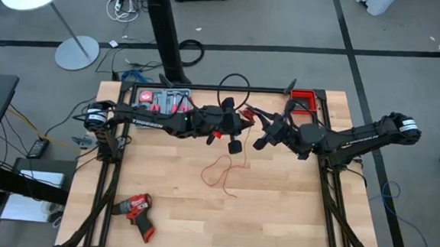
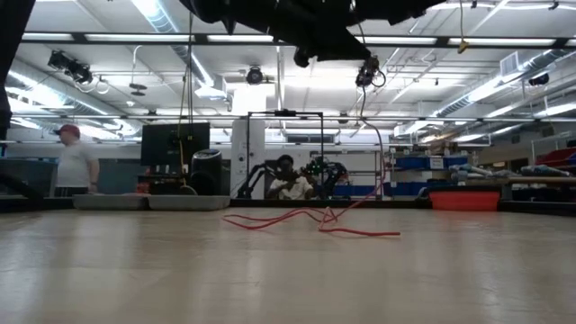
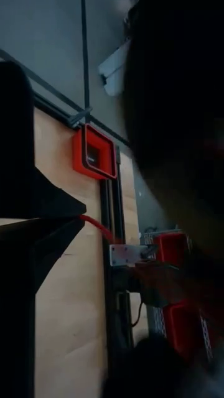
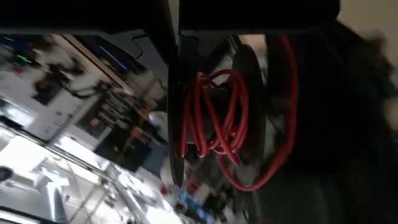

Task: Coil cords
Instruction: Coil the red wire on the black spool

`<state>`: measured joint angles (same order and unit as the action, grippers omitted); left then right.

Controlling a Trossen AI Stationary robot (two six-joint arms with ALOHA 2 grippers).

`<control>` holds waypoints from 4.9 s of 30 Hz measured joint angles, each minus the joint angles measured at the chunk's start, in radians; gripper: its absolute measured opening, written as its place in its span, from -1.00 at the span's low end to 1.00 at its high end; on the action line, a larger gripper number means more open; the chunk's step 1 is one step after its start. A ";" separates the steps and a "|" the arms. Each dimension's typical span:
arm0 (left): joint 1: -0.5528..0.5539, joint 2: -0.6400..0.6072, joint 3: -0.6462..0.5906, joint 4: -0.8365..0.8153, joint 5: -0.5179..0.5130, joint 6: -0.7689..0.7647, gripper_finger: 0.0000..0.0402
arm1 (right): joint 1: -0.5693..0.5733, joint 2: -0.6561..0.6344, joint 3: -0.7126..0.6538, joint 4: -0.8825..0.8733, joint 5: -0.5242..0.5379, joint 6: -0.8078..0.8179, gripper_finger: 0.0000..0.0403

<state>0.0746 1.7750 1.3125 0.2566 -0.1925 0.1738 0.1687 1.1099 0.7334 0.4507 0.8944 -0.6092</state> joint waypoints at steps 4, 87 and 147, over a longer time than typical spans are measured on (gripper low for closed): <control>-0.005 0.000 0.000 0.012 -0.012 0.001 -1.00 | -0.034 0.000 0.000 -0.099 0.027 -0.002 -1.00; -0.208 0.031 0.056 -0.249 0.062 -0.087 -0.47 | -0.077 -0.069 0.001 -0.230 0.049 0.005 -1.00; -0.068 -0.069 0.058 -0.362 0.051 -0.073 -0.85 | 0.157 -0.152 0.000 -0.506 0.148 0.269 -1.00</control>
<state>0.0066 1.7060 1.3708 -0.1053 -0.1412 0.1009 0.3260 0.9581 0.7330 -0.0556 1.0428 -0.3405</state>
